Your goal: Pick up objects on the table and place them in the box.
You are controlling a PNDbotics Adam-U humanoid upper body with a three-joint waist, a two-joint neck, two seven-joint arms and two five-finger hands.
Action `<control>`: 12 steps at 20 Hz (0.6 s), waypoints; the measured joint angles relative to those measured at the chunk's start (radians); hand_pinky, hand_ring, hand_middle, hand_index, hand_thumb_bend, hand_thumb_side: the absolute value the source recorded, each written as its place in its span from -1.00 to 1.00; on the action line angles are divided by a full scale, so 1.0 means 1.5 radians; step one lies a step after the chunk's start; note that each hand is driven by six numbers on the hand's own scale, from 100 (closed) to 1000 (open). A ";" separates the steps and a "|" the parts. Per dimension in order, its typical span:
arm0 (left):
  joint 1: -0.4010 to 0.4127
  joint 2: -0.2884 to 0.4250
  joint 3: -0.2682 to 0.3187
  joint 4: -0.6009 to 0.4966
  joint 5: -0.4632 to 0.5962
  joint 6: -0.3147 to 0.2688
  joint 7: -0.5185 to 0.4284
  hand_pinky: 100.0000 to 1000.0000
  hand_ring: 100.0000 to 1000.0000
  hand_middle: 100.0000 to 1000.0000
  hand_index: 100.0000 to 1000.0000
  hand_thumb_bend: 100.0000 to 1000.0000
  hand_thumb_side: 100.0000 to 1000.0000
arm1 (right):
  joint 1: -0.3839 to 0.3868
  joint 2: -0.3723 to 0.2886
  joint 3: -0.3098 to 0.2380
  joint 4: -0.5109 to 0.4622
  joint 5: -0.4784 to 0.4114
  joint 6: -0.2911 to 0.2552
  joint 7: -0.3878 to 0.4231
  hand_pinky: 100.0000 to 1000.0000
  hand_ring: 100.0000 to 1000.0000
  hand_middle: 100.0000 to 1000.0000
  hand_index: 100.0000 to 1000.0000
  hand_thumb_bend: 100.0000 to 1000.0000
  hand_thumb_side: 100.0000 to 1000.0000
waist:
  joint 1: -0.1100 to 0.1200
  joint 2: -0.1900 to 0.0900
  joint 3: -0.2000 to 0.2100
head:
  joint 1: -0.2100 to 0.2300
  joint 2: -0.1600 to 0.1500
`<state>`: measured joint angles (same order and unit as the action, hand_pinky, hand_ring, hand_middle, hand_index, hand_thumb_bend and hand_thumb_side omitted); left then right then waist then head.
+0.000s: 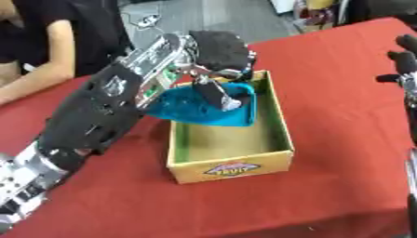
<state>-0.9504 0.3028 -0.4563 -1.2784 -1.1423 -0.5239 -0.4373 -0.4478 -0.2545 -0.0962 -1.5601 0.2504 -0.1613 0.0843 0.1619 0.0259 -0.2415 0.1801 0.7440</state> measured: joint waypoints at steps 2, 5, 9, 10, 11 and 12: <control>0.004 -0.004 0.000 0.008 -0.017 -0.012 -0.001 0.14 -0.01 0.13 0.14 -0.64 -0.16 | 0.000 0.000 0.000 -0.001 -0.001 0.000 0.000 0.28 0.79 0.90 1.00 -0.24 1.00 | 0.000 0.000 -0.001 | 0.000 0.000; 0.010 -0.007 0.000 0.021 -0.038 -0.034 -0.011 0.42 0.41 0.46 0.46 0.47 0.10 | 0.000 0.000 0.000 -0.002 -0.001 0.000 0.000 0.28 0.79 0.90 1.00 -0.24 1.00 | 0.000 0.001 -0.001 | 0.001 0.000; 0.011 -0.011 0.000 0.030 -0.061 -0.053 -0.019 0.54 0.54 0.57 0.58 0.73 0.06 | -0.002 0.000 0.000 -0.002 -0.001 0.000 0.000 0.28 0.79 0.90 1.00 -0.24 1.00 | 0.000 0.003 -0.001 | 0.001 0.000; 0.011 -0.011 0.000 0.031 -0.066 -0.055 -0.020 0.56 0.55 0.58 0.59 0.75 0.06 | -0.002 0.000 0.000 -0.003 -0.001 0.000 0.000 0.28 0.79 0.90 1.00 -0.24 1.00 | 0.000 0.003 -0.001 | 0.001 0.000; 0.012 -0.011 0.001 0.033 -0.070 -0.056 -0.020 0.58 0.56 0.58 0.60 0.78 0.06 | -0.002 0.000 0.000 -0.003 -0.001 0.000 0.000 0.28 0.79 0.90 1.00 -0.24 1.00 | 0.000 0.003 -0.001 | 0.001 0.000; 0.012 -0.011 0.001 0.034 -0.072 -0.057 -0.020 0.58 0.56 0.58 0.60 0.78 0.06 | -0.002 0.000 0.000 -0.003 -0.001 0.000 0.000 0.28 0.79 0.90 1.00 -0.24 1.00 | 0.000 0.003 -0.001 | 0.001 0.000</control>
<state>-0.9329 0.2870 -0.4553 -1.2276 -1.2509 -0.6098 -0.4672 -0.4513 -0.2543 -0.0962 -1.5646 0.2494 -0.1617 0.0837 0.1615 0.0305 -0.2429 0.1814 0.7437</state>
